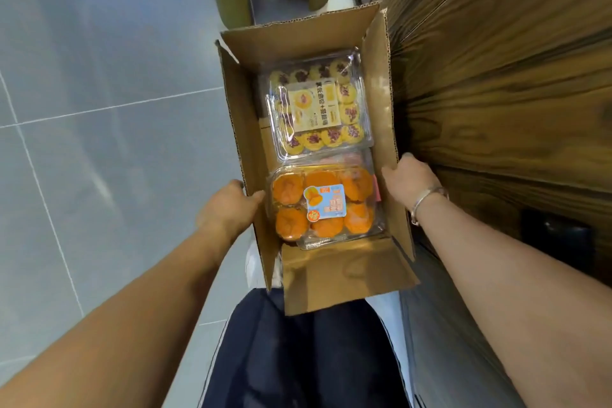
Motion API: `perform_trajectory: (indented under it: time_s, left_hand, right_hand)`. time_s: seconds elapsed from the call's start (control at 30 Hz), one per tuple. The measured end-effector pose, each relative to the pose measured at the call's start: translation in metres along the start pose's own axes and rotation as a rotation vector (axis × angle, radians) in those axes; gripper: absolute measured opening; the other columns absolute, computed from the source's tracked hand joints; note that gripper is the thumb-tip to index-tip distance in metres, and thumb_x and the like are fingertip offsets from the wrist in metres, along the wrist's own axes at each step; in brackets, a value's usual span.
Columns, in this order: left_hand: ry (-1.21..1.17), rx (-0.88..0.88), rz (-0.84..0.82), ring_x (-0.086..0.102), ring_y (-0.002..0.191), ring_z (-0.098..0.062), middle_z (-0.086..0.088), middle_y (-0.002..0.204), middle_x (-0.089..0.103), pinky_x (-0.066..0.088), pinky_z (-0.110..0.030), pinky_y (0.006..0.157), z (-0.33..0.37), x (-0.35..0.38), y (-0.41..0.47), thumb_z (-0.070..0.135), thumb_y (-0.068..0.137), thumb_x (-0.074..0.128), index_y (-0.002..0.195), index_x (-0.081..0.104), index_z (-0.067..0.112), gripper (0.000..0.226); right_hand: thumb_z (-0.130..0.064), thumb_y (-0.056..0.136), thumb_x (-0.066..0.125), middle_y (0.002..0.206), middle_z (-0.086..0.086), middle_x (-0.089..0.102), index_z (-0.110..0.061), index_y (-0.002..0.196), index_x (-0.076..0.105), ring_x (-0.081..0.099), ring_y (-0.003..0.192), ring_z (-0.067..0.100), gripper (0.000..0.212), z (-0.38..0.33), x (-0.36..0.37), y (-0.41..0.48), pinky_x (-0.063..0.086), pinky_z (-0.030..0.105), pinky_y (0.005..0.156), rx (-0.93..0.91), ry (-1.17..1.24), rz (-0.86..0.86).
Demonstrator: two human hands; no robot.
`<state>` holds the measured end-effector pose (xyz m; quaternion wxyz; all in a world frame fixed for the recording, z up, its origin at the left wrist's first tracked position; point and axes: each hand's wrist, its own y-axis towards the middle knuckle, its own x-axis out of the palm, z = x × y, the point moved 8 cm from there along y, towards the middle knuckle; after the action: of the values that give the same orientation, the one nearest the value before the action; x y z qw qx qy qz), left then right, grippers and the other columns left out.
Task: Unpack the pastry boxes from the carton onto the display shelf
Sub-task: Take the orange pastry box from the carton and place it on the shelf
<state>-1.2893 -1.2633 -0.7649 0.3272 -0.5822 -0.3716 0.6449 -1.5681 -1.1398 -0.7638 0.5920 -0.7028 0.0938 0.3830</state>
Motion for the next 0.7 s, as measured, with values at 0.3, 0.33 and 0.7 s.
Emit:
perform_trajectory:
  time_s: [0.3,0.33,0.7]
  left_hand:
    - [0.099,-0.043,0.121,0.055,0.113,-0.039,-0.020,0.123,0.060,0.044,-0.041,0.093,-0.006,-0.003,0.035,0.034,0.099,0.034,0.117,0.057,0.003,0.042]
    - [0.127,-0.027,0.139,0.056,0.111,-0.039,-0.020,0.121,0.061,0.045,-0.040,0.092,-0.006,-0.006,0.033,0.034,0.099,0.034,0.115,0.058,0.004,0.042]
    - [0.232,0.026,0.275,0.060,0.095,-0.037,-0.017,0.102,0.064,0.047,-0.036,0.078,-0.042,-0.085,-0.044,0.032,0.098,0.031,0.101,0.060,0.006,0.039]
  right_hand:
    - [-0.027,0.099,0.036,0.112,0.026,0.061,0.005,0.106,0.059,0.058,0.103,0.041,0.040,-0.006,0.011,0.027,0.040,0.034,0.074,-0.033,-0.087,0.071]
    - [-0.026,0.099,0.035,0.113,0.027,0.061,0.006,0.106,0.059,0.058,0.104,0.041,0.040,-0.006,0.010,0.025,0.041,0.034,0.076,-0.047,-0.103,0.077]
    - [-0.028,0.097,0.033,0.095,0.017,0.061,-0.003,0.098,0.061,0.060,0.088,0.033,0.038,-0.051,-0.048,-0.053,0.041,0.032,0.068,-0.181,-0.301,0.054]
